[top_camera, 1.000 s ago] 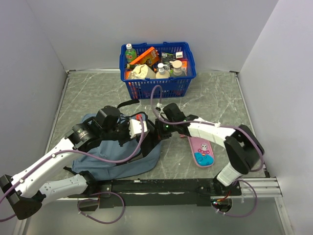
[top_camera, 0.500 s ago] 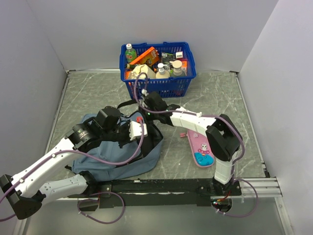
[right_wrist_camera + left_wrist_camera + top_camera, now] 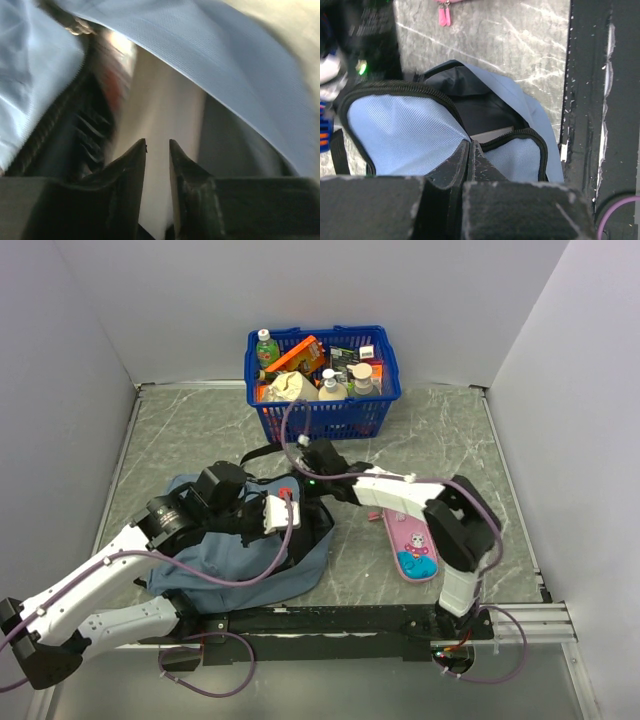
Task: Pack the student bag
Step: Place the book in the student bag.
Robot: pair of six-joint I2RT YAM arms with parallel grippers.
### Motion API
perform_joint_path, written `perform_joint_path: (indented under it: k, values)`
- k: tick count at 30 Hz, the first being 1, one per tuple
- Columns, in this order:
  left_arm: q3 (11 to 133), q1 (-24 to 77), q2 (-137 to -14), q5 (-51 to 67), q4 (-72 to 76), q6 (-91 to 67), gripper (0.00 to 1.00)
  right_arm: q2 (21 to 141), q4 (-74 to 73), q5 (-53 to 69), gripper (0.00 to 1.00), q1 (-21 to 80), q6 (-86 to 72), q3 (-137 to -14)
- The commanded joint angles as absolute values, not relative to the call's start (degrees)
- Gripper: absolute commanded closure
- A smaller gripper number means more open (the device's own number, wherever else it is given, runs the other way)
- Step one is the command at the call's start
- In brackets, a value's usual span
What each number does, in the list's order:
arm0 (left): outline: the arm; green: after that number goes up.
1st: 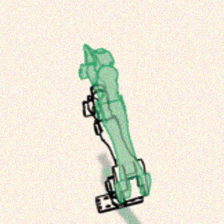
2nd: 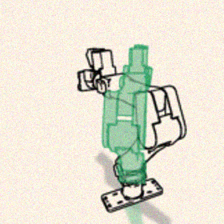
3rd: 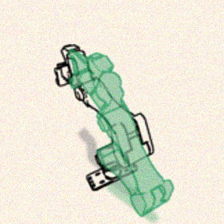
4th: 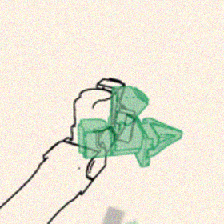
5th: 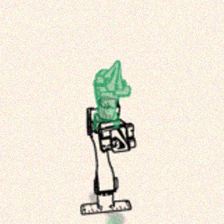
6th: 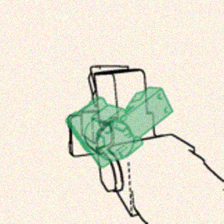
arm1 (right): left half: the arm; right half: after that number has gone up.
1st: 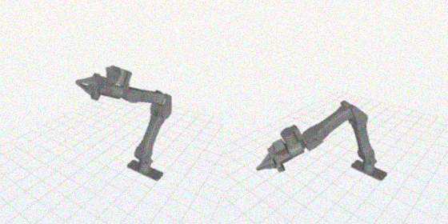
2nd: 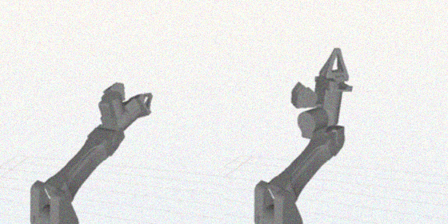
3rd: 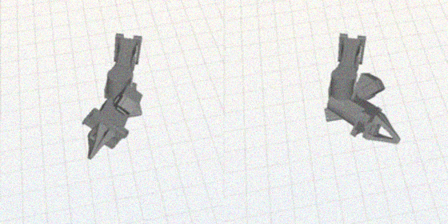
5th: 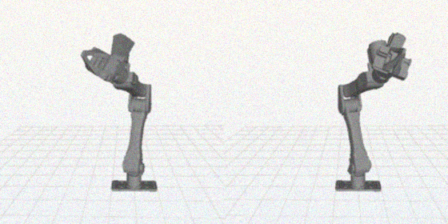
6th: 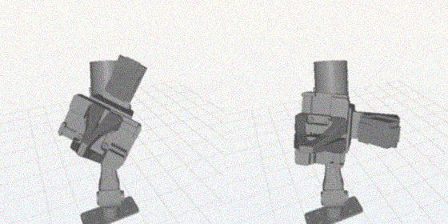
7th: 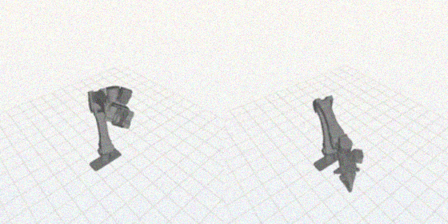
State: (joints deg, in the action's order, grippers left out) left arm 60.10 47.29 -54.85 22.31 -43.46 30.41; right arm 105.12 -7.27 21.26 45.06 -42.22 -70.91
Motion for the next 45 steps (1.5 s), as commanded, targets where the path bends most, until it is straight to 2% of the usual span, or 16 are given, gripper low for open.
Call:
perform_joint_path:
  k: [1, 2, 7, 14, 22, 25, 30, 32, 36, 37, 39, 40, 42, 44, 45]
  values:
    - [60.21, 48.43, -52.56, 27.42, -38.58, 31.38, 0.99, 93.00, -11.50, 14.16, 0.97, 43.50, -40.52, -66.10]
    - [60.29, 48.43, -52.56, 27.33, -38.24, 31.29, 0.99, 91.68, -11.95, 13.89, 1.00, 43.59, -40.08, -64.96]
    - [60.99, 48.34, -53.26, 26.54, -37.97, 30.68, 0.99, 92.98, -14.41, 12.22, 1.00, 47.10, -41.83, -64.16]
    - [62.66, 48.34, -54.84, 26.19, -37.27, 30.15, 0.99, 101.24, -20.13, 9.14, 1.00, 53.26, -43.24, -68.38]
    - [63.28, 48.34, -55.46, 26.54, -35.77, 29.44, 0.99, 103.88, -3.26, 25.72, 1.00, 57.04, -44.47, -71.35]
    - [63.54, 48.43, -55.46, 26.54, -35.86, 29.53, 0.99, 103.98, -3.70, 26.28, 1.00, 56.95, -44.47, -73.22]
    - [62.14, 48.43, -54.93, 26.63, -34.54, 29.00, 0.99, 106.17, 12.35, 33.56, 1.00, 56.25, -53.33, -71.36]
    - [62.14, 48.34, -54.84, 26.54, -34.63, 29.18, 0.99, 106.87, 12.84, 34.89, 0.99, 55.81, -53.70, -71.45]
    - [61.44, 48.34, -53.79, 25.58, -35.68, 30.14, 0.99, 100.05, -1.38, 27.44, 0.86, 52.66, -44.06, -70.16]
    - [61.09, 48.43, -53.62, 25.49, -35.68, 30.23, 0.99, 98.19, -4.63, 26.03, 0.72, 51.52, -42.73, -69.01]
    - [60.03, 48.34, -53.00, 25.66, -35.60, 30.06, 0.99, 93.81, -7.11, 24.44, 0.53, 47.40, -40.62, -65.94]
    - [59.77, 48.43, -52.74, 25.49, -35.60, 29.97, 0.99, 92.39, -9.82, 23.82, 0.37, 46.24, -39.91, -65.05]
    - [59.06, 48.43, -52.30, 25.66, -35.86, 29.71, 0.99, 87.83, -12.99, 20.68, 0.24, 43.87, -37.46, -62.85]
    - [58.54, 48.34, -51.95, 25.84, -36.56, 29.62, 0.99, 82.91, -18.26, 18.30, 0.01, 40.44, -35.43, -61.36]
    - [58.27, 48.43, -51.86, 26.01, -36.74, 29.53, 0.99, 81.40, -20.37, 14.45, 0.00, 38.17, -34.64, -61.00]
